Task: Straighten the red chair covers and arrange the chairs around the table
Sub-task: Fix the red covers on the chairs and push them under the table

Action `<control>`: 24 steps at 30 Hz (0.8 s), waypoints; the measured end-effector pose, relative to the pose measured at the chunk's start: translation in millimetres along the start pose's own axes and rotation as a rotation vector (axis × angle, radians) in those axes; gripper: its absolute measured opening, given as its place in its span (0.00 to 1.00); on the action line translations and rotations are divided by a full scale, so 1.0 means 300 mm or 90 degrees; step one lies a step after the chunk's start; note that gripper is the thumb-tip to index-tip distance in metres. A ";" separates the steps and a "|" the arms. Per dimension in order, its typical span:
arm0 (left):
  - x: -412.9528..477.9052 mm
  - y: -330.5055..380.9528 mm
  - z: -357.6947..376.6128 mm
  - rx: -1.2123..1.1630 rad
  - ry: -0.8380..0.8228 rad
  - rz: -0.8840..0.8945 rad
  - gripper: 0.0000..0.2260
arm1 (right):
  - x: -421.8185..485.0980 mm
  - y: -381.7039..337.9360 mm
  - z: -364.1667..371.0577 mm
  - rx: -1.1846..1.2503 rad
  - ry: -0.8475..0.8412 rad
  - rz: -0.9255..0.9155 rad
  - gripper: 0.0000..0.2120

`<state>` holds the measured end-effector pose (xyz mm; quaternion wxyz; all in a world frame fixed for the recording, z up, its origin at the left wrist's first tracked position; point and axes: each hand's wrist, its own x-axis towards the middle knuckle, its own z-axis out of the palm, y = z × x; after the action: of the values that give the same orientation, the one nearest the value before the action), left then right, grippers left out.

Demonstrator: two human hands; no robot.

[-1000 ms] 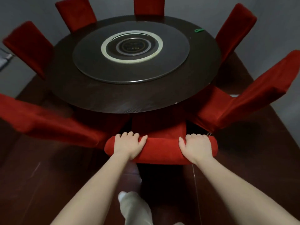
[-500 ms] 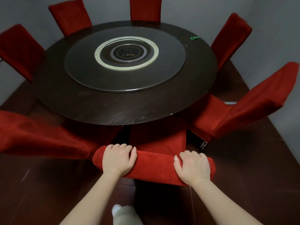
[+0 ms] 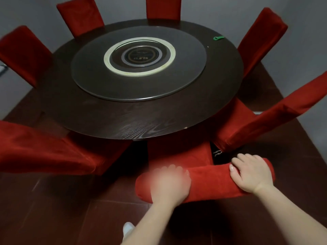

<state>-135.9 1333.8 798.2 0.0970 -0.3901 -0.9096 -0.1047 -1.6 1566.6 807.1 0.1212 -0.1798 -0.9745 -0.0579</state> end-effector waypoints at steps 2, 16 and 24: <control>0.000 0.005 0.000 0.008 -0.016 -0.001 0.15 | 0.002 0.005 0.001 0.009 0.000 -0.002 0.18; -0.009 0.007 -0.018 0.014 -0.083 -0.042 0.18 | -0.017 -0.025 -0.016 0.031 -0.027 0.039 0.20; -0.006 -0.128 -0.041 0.035 -0.168 0.003 0.29 | -0.051 -0.095 -0.032 0.044 -0.029 0.127 0.22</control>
<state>-161.5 1303.4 805.2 -0.0124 -0.3998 -0.9161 -0.0276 3.8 1533.6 810.4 0.1104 -0.2729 -0.9556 -0.0082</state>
